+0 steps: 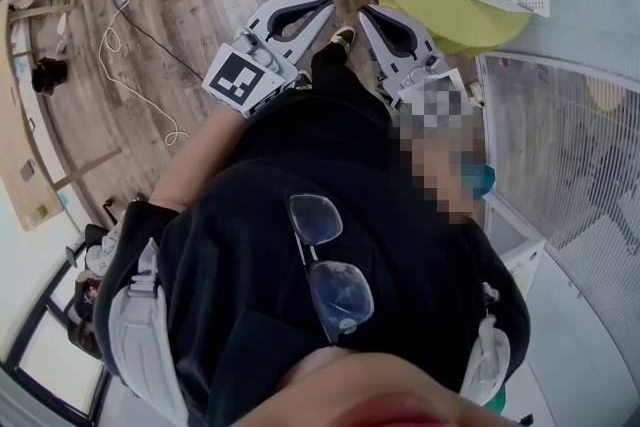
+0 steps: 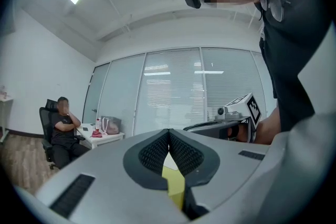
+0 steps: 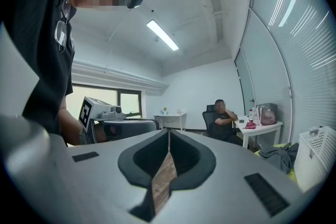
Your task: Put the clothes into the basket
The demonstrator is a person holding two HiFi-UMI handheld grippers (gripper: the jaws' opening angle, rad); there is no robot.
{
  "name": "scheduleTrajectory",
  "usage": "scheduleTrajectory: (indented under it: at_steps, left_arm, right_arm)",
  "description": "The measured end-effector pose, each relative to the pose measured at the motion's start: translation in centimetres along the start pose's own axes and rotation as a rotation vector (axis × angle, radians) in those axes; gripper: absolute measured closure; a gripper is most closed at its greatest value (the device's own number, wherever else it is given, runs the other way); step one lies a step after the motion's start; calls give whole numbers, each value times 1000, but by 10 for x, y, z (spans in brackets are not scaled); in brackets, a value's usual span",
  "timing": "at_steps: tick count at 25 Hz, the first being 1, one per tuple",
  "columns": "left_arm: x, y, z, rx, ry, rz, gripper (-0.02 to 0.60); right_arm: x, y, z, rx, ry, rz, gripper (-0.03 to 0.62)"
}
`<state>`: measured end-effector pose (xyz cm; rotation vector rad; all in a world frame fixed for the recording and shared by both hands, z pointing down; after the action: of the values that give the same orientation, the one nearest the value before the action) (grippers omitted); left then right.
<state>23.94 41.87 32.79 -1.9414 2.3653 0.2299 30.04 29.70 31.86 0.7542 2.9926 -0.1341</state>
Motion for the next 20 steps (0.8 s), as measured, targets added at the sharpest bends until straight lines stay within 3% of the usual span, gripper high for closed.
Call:
scheduleTrajectory:
  at_steps: [12,20]
  left_arm:
    - [53,81,5,24,15,43,571]
    - [113,126,12,42,10,31,572]
  right_arm:
    - [65,-75,-9,23,20,77,566]
    - [103,-135,6,-53,11,125,566]
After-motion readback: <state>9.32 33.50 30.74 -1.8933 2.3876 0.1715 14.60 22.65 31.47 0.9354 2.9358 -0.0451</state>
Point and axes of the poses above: the fingertips, and each gripper's own axes: x forward along the fingers, y to its left, z out of its top, the point moved 6 cm from there along -x, backward along the fingers, and after that the axes turned 9 degrees about -y, right-handed, at the moved point
